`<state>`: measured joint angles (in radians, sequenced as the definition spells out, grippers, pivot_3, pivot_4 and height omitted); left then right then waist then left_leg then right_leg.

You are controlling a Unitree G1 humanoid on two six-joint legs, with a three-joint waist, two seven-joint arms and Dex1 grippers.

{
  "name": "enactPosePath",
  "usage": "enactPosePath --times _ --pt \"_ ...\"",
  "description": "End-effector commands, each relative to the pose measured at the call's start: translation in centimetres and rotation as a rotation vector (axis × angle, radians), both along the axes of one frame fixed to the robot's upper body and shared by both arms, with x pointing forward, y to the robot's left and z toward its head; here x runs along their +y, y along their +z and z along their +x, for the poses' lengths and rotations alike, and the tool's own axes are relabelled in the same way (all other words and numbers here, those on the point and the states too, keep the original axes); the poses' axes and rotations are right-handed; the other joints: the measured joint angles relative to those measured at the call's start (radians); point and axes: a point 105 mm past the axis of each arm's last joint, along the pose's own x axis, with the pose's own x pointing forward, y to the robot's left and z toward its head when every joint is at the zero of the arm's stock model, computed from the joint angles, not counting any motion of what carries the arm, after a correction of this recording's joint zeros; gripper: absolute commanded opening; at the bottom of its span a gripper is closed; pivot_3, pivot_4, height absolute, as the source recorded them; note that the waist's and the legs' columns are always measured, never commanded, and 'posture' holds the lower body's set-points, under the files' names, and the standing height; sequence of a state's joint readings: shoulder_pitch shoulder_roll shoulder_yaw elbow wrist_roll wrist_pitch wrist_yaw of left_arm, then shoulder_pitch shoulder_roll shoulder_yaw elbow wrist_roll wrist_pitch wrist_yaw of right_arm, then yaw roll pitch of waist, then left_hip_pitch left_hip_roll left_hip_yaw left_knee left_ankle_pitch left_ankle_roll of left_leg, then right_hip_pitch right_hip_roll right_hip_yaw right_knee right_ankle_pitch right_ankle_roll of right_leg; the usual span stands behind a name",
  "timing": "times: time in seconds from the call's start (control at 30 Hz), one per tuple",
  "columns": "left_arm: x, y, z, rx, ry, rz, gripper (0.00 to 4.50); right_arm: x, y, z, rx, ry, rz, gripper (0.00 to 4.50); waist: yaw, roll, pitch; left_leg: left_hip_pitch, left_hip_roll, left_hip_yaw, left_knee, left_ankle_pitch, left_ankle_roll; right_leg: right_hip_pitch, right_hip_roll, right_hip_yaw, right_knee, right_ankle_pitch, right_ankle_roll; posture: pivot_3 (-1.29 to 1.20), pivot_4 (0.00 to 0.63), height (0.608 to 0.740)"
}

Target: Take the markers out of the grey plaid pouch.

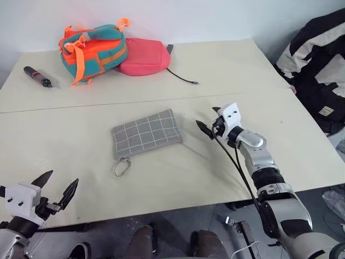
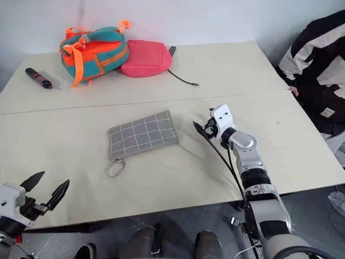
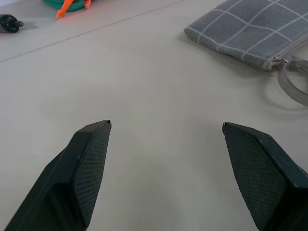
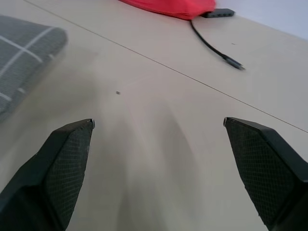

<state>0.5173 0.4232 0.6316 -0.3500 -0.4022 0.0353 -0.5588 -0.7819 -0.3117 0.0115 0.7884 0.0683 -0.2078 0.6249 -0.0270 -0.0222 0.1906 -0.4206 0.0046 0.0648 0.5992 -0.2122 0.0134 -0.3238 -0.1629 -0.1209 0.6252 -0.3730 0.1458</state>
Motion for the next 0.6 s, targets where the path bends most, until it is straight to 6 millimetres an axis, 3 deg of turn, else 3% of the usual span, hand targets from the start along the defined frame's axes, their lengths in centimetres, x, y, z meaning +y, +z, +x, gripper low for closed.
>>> enactPosePath --times 0.03,0.23,0.37,0.5,0.6 --pt "0.2 1.4 -0.4 -0.060 0.018 0.029 3.93 0.2 1.4 0.0 -0.053 0.023 0.003 4.50 0.000 0.000 0.000 0.000 0.000 0.000 0.000 0.000 0.000 0.000 0.000 0.000 0.000 0.000 0.000 0.00 0.150 0.740" --pt "0.6 1.4 0.9 -0.058 0.004 0.037 3.93 0.0 1.8 -0.5 -0.070 0.038 0.004 4.50 0.000 0.000 0.000 0.000 0.000 0.000 0.000 0.000 0.000 0.000 0.000 0.000 0.000 0.000 0.000 0.00 0.150 0.740" --pt "0.0 1.8 2.6 -0.080 -0.043 0.060 3.93 1.1 3.0 -1.2 -0.078 0.094 0.060 4.50 -0.001 0.000 0.000 0.000 0.000 0.000 0.000 0.000 0.000 0.000 0.000 0.000 0.000 0.000 0.000 0.00 0.150 0.740" --pt "0.0 2.3 4.6 -0.092 -0.086 0.116 3.99 3.0 3.7 -1.7 -0.081 0.125 0.087 3.61 -0.001 0.000 0.000 0.000 0.000 0.000 0.000 0.000 0.000 0.000 0.000 0.000 0.001 0.000 0.000 0.00 0.150 0.740" --pt "0.0 2.4 5.9 -0.089 -0.126 0.181 3.99 4.8 3.6 -2.1 -0.093 0.154 0.079 2.58 -0.001 0.000 0.000 0.000 0.000 0.000 0.000 0.000 0.000 -0.001 0.001 0.000 0.001 0.000 0.000 0.00 0.150 0.740"
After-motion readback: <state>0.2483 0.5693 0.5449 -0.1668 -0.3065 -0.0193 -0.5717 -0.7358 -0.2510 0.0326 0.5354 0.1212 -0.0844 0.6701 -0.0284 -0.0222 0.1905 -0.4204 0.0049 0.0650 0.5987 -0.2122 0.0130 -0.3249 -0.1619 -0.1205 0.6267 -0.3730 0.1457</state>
